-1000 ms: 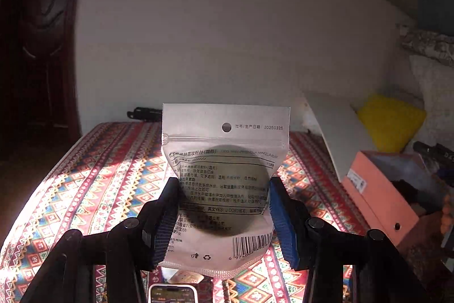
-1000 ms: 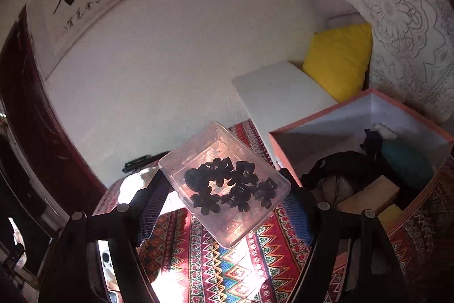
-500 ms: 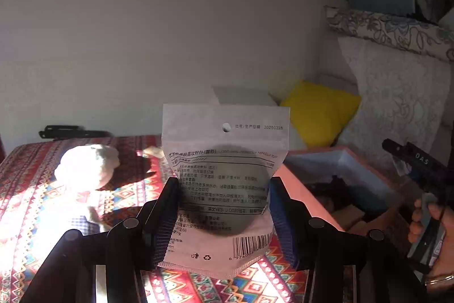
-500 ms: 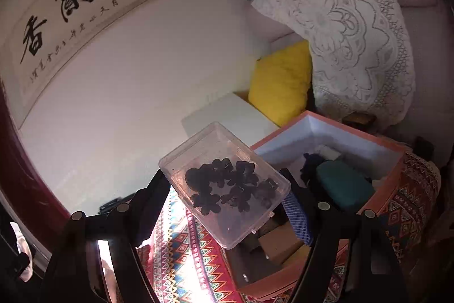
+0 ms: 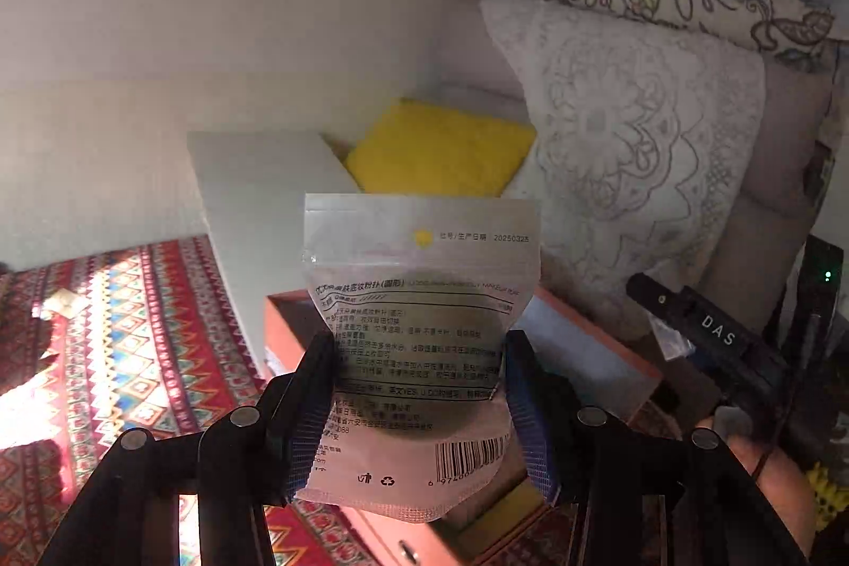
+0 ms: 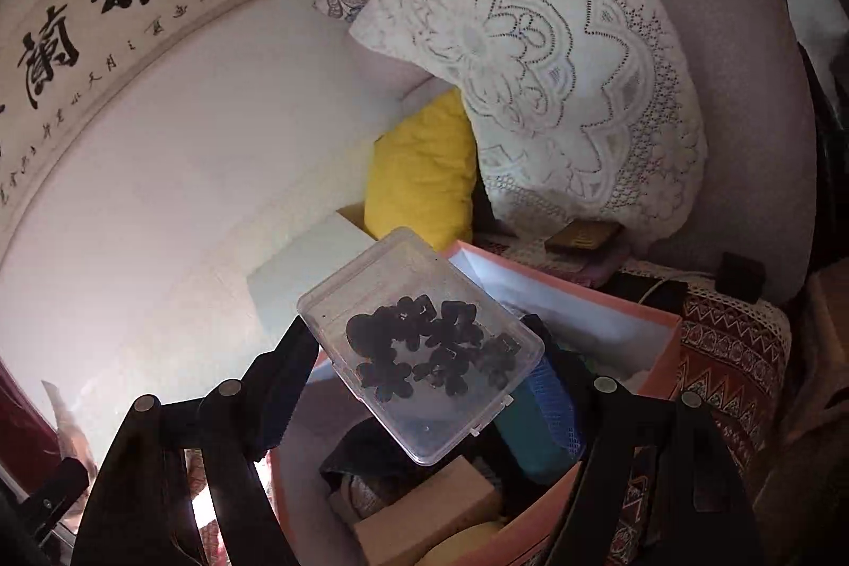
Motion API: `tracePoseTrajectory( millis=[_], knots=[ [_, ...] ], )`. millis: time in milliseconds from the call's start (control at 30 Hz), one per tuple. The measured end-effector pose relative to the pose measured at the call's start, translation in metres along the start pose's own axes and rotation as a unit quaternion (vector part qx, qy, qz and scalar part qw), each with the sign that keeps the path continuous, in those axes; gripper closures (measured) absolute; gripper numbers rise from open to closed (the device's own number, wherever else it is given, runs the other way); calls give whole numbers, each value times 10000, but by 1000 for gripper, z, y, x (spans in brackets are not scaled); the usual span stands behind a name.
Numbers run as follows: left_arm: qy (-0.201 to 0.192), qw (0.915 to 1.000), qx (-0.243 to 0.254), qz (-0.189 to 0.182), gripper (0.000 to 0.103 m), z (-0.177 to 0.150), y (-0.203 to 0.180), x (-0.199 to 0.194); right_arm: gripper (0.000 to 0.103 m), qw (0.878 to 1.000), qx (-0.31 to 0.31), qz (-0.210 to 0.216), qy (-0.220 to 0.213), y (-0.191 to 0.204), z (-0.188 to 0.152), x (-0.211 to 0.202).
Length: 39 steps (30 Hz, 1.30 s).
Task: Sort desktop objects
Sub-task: 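Carry the sachet and clip box into the pink box and open both tools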
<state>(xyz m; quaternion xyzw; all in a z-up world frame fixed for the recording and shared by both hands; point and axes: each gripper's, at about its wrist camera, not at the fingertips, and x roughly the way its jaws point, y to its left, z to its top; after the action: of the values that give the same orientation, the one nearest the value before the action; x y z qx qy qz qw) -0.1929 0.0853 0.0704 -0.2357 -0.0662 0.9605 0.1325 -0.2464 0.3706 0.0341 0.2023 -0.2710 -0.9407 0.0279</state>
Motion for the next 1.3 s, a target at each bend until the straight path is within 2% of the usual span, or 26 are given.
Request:
tracePoseTrajectory(
  millis=[200, 233, 300, 333, 400, 533, 733, 933, 1100, 1300],
  knots=[
    [307, 9992, -59, -258, 49, 9, -22, 74, 24, 9998, 161, -102, 112, -18, 13, 40],
    [356, 9989, -100, -299, 44, 11, -24, 86, 23, 9997, 192, -75, 88, -19, 16, 45],
    [498, 9978, -242, -376, 22, 17, -28, 110, 21, 9996, 279, 14, 62, -21, 20, 55],
    [576, 9971, -327, -361, 8, 20, -27, 121, 13, 9993, 344, 78, 75, -22, 21, 59],
    [682, 9961, -486, -274, 5, 23, -23, 135, 1, 9986, 474, 206, 100, -24, 24, 67],
    [738, 9949, -670, -120, 4, 16, -12, 133, 1, 9992, 276, 254, 156, -18, 23, 72],
    [769, 9923, -967, 132, 4, -5, 13, 105, 1, 9989, 230, 363, 167, -11, 20, 67],
    [560, 9924, -980, 495, 4, -21, 29, 47, 1, 9982, 285, 528, 95, 6, 13, 51],
    [267, 9927, -843, 825, 2, -27, 42, -13, 1, 9969, 91, 753, 192, 41, -3, 43],
    [17, 9884, -910, 1216, 1, -33, 75, -79, 1, 9917, -358, 1154, 440, 103, -34, 37]
  ],
)
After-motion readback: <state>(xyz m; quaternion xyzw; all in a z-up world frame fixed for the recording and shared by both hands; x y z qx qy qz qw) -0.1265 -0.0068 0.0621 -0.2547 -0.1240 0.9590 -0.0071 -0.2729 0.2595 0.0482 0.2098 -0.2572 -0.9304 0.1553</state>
